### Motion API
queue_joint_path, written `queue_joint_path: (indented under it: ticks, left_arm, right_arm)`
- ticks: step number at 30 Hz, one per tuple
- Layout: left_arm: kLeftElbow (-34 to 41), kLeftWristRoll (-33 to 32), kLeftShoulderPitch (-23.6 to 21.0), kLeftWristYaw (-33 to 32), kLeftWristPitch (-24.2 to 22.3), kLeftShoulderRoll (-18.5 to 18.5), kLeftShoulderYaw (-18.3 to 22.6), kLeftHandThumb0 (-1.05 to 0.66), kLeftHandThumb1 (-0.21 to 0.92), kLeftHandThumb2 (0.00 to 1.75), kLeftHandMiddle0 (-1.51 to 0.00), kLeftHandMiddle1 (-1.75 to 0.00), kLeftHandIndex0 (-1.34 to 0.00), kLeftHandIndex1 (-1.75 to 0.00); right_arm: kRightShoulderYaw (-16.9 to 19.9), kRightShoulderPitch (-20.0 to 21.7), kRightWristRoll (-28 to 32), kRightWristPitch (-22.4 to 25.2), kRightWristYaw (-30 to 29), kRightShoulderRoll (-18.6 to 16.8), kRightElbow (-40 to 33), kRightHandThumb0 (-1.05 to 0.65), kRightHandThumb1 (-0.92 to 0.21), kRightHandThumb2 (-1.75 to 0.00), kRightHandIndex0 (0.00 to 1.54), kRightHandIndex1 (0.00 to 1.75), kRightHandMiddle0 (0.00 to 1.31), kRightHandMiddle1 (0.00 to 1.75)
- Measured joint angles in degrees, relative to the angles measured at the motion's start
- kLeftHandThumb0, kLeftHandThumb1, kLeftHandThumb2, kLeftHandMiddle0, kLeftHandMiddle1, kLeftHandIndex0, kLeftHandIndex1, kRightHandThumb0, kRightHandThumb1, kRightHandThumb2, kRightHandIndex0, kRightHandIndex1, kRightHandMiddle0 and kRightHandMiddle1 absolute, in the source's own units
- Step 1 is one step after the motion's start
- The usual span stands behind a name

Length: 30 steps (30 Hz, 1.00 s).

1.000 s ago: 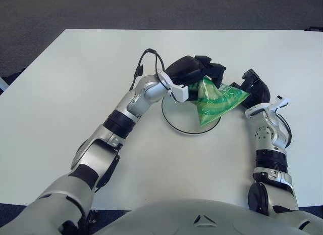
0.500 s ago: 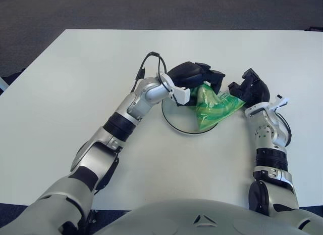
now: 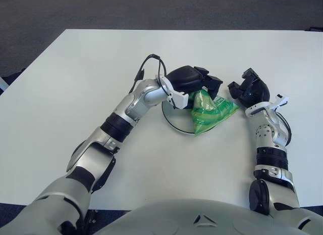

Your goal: Put the snack into the plate.

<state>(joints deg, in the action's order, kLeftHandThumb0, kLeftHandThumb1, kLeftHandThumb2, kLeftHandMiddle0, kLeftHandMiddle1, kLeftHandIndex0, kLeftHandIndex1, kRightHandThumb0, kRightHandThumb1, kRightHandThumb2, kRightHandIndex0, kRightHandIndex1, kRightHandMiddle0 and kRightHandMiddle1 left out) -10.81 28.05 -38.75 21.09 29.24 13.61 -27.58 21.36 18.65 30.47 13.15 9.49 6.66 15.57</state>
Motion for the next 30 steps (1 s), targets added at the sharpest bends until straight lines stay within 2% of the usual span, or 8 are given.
queue_joint_path:
  ticks: [2,5,12,18,21,26,28,30]
  left_arm:
    - [0.1,0.5,0.0,0.4,0.0,0.3,-0.3,0.12,0.13,1.54,-0.69,-1.75,-0.67,-1.74]
    - [0.8,1.9,-0.2,1.1,-0.2,1.1,-0.9,0.04,0.27,1.38,-0.55,-1.75,-0.54,-1.75]
    - [3.0,8.3,-3.8,7.1,-2.3,4.0,-3.9,0.0,0.38,1.25,-0.45,-1.75,-0.43,-1.75]
    - [5.0,10.0,-7.0,14.8,-5.7,5.7,-5.4,-0.01,0.47,1.14,-0.39,-1.75,-0.37,-1.75]
    - [5.9,10.0,-8.0,18.1,-6.5,6.4,-5.9,0.27,0.51,1.07,-0.42,-1.75,-0.12,-1.58]
    - [5.1,9.0,-7.9,17.2,-4.3,7.6,-5.6,0.35,0.69,0.81,-0.34,-1.71,-0.02,-1.27]
    - [5.1,8.7,-7.8,17.0,-3.9,7.9,-5.5,-0.12,0.47,0.94,-0.15,-1.57,-0.01,-1.06]
    - [5.1,8.4,-7.8,17.0,-3.4,8.1,-5.4,-0.29,0.39,1.0,-0.07,-1.47,0.0,-0.96]
  right_arm:
    - [0.1,-0.1,0.0,0.0,0.0,0.0,-0.1,-0.53,-0.19,-1.47,1.34,1.75,0.72,1.75]
    - [0.1,-0.2,0.1,0.0,-0.1,-0.1,-0.3,-0.53,-0.2,-1.46,1.34,1.75,0.71,1.75]
    - [0.0,-0.2,0.0,0.5,0.0,0.0,-0.7,-0.53,-0.2,-1.46,1.35,1.75,0.71,1.75]
    - [-0.5,-0.4,-0.1,0.8,0.0,0.4,-0.7,-0.54,-0.18,-1.48,1.36,1.75,0.72,1.75]
    - [-0.6,-0.4,-0.1,1.1,0.0,0.7,-0.8,-0.54,-0.18,-1.49,1.36,1.75,0.73,1.75]
    - [-0.6,-0.3,-0.1,1.3,0.4,0.8,-0.8,-0.54,-0.17,-1.49,1.36,1.75,0.73,1.75]
    - [-0.5,-0.3,0.0,1.3,0.7,0.9,-0.8,-0.54,-0.17,-1.49,1.37,1.75,0.73,1.75]
    - [-0.3,-0.3,0.1,1.3,0.9,0.9,-0.8,-0.54,-0.17,-1.49,1.37,1.75,0.73,1.75]
